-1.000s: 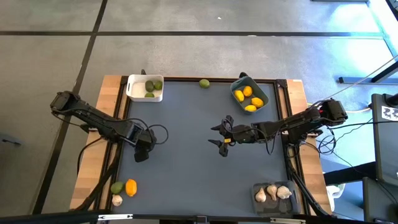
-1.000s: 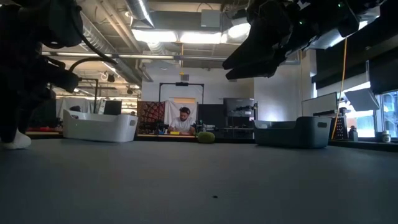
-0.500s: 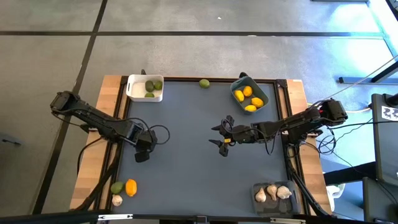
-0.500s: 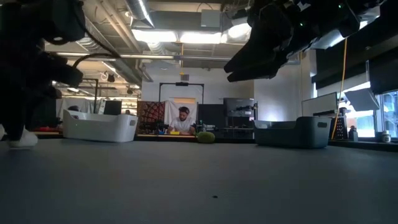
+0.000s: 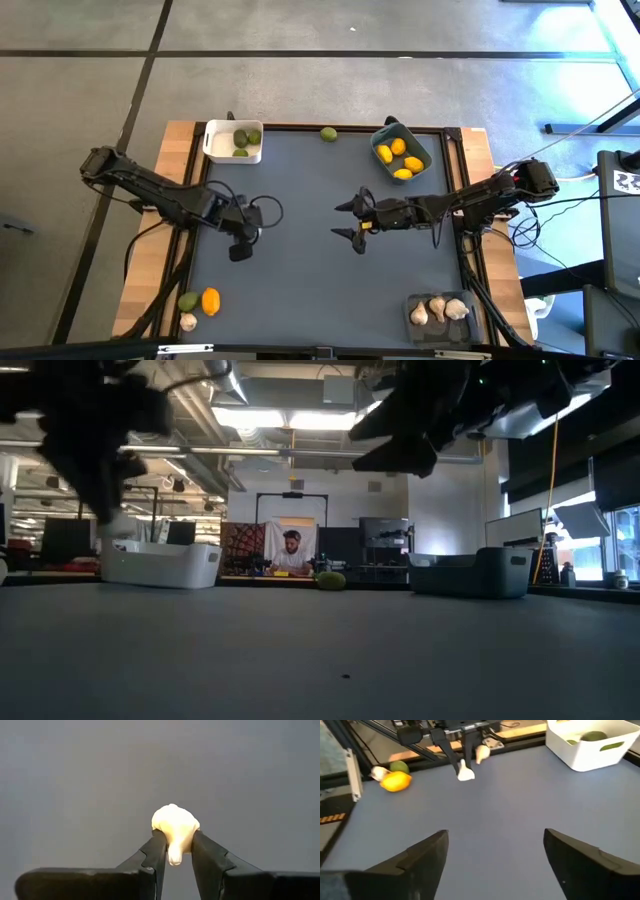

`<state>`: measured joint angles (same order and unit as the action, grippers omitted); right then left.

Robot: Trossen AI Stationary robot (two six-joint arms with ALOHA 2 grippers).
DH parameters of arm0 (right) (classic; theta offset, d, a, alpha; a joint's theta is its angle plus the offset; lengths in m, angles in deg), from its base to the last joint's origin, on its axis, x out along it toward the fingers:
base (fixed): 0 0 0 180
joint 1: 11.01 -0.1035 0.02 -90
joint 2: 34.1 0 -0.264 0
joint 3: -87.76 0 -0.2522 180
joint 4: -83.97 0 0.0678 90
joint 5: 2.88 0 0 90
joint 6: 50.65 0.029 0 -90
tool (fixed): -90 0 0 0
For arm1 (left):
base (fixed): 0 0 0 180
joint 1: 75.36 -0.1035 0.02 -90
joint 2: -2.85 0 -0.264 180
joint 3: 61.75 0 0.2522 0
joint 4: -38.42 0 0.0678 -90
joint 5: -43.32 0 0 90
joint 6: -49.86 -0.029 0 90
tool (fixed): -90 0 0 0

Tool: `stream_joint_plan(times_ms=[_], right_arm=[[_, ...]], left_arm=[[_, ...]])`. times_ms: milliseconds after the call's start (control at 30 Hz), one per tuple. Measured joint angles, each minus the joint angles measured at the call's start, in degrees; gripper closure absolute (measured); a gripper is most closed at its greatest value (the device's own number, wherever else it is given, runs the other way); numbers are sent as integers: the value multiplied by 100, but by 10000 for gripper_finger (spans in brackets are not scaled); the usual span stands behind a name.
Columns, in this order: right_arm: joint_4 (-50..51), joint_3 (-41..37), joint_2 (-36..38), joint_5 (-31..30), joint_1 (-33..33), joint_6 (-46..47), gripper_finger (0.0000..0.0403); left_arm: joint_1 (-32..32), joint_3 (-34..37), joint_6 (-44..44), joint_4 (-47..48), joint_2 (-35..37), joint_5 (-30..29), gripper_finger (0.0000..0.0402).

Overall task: Sort produce into baskets
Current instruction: Put the white garlic into the black bin

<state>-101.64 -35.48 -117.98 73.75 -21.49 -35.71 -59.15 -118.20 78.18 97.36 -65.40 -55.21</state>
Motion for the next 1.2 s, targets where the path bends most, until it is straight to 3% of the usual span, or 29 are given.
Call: stream_joint_plan(times_ms=[233,667,967,1200], right_arm=[[-282,0,-16,303,-4,-24,57],[-2287,4,-840,796,-1,-211,83],[-2528,499,-1294,906,-2,-407,84],[-2508,743,-1393,1118,-2,-749,84]], left_arm=[[0,-244,-464,-997,0,-232,326],[-72,-246,-1786,-3718,-31,-470,325],[-86,-237,-2274,-5311,-437,-470,325],[-105,-237,-2200,-5447,-601,-505,325]])
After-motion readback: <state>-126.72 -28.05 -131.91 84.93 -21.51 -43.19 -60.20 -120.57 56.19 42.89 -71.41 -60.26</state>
